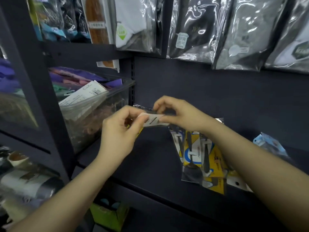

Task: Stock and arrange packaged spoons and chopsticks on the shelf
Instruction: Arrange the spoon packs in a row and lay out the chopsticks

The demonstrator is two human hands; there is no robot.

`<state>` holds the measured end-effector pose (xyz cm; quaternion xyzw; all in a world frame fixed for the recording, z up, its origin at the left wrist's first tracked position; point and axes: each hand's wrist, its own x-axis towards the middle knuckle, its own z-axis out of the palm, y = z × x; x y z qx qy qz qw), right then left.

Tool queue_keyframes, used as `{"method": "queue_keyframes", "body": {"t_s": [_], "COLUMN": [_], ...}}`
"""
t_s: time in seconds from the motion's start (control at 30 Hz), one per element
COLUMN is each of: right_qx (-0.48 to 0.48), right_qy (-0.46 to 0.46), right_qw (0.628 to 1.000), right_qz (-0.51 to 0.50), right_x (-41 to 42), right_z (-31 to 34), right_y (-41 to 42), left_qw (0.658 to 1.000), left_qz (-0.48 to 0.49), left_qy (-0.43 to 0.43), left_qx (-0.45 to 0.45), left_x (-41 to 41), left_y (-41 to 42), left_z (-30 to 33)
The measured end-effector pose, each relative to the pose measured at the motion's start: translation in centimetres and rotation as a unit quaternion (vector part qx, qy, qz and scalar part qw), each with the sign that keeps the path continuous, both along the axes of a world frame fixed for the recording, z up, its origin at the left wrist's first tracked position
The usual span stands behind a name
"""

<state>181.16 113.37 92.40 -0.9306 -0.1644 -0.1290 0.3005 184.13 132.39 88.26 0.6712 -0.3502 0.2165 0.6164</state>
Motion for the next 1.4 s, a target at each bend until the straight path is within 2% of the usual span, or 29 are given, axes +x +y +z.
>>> {"method": "queue_keyframes", "body": {"t_s": [0.07, 0.13, 0.17, 0.2, 0.23, 0.27, 0.33, 0.37, 0.47, 0.57, 0.67, 0.73, 0.83, 0.9, 1.03, 1.13, 1.27, 1.4], "right_qx": [-0.157, -0.216, -0.199, -0.142, -0.039, 0.111, 0.378, 0.430, 0.435, 0.417, 0.404, 0.404, 0.341, 0.269, 0.185, 0.058, -0.030, -0.184], "right_qy": [-0.022, -0.018, -0.014, 0.001, 0.028, 0.066, 0.158, 0.196, 0.242, 0.213, 0.191, 0.196, 0.191, 0.158, 0.128, 0.079, 0.052, 0.090], "right_qw": [0.986, 0.972, 0.972, 0.978, 0.982, 0.970, 0.890, 0.862, 0.857, 0.871, 0.876, 0.876, 0.905, 0.931, 0.952, 0.973, 0.974, 0.934], "right_qz": [-0.045, -0.093, -0.122, -0.151, -0.182, -0.208, -0.201, -0.183, -0.135, -0.152, -0.180, -0.175, -0.170, -0.191, -0.207, -0.210, -0.217, -0.291], "right_x": [1.0, 1.9, 2.3, 2.5, 2.6, 2.6, 2.6, 2.8, 3.5, 4.9, 6.7, 7.6, 9.1, 9.9, 10.3, 9.9, 7.8, 4.8], "right_z": [-0.8, -2.2, -2.9, -3.5, -3.8, -3.9, -4.2, -4.3, -4.8, -4.8, -5.1, -5.2, -5.4, -5.5, -6.0, -6.1, -5.3, -5.1], "right_y": [-0.5, -1.2, -1.4, -1.4, -1.2, -1.0, -0.5, -0.4, 1.2, 2.8, 4.5, 5.8, 7.2, 7.7, 8.3, 7.7, 5.3, 0.3], "left_qw": [0.980, 0.941, 0.928, 0.918, 0.909, 0.903, 0.895, 0.891, 0.890, 0.880, 0.853, 0.866, 0.881, 0.870, 0.866, 0.850, 0.795, 0.795], "left_qz": [0.036, 0.030, 0.024, 0.025, 0.028, 0.027, 0.020, 0.018, 0.018, 0.015, 0.048, 0.063, 0.081, 0.092, 0.108, 0.130, 0.197, 0.184], "left_qy": [-0.180, -0.315, -0.346, -0.367, -0.383, -0.394, -0.406, -0.408, -0.389, -0.332, -0.241, -0.162, -0.098, -0.091, -0.055, -0.034, -0.047, -0.048], "left_qx": [0.071, 0.118, 0.134, 0.148, 0.159, 0.167, 0.184, 0.197, 0.236, 0.340, 0.461, 0.468, 0.455, 0.477, 0.486, 0.510, 0.573, 0.576], "left_x": [-0.1, -0.2, -0.2, -0.2, -0.3, -0.4, -0.9, -1.1, -1.0, 0.1, 0.8, 0.9, 1.7, 2.3, 2.8, 3.2, 3.7, 3.8], "left_y": [1.1, 2.1, 2.6, 3.1, 3.6, 4.1, 5.2, 5.8, 7.6, 9.1, 10.2, 10.6, 10.6, 10.2, 9.2, 8.4, 7.4, 7.1], "left_z": [-0.3, -1.2, -1.7, -2.2, -2.7, -3.1, -3.8, -4.0, -4.5, -5.3, -6.1, -5.9, -5.7, -5.9, -6.2, -5.9, -6.2, -5.9]}}
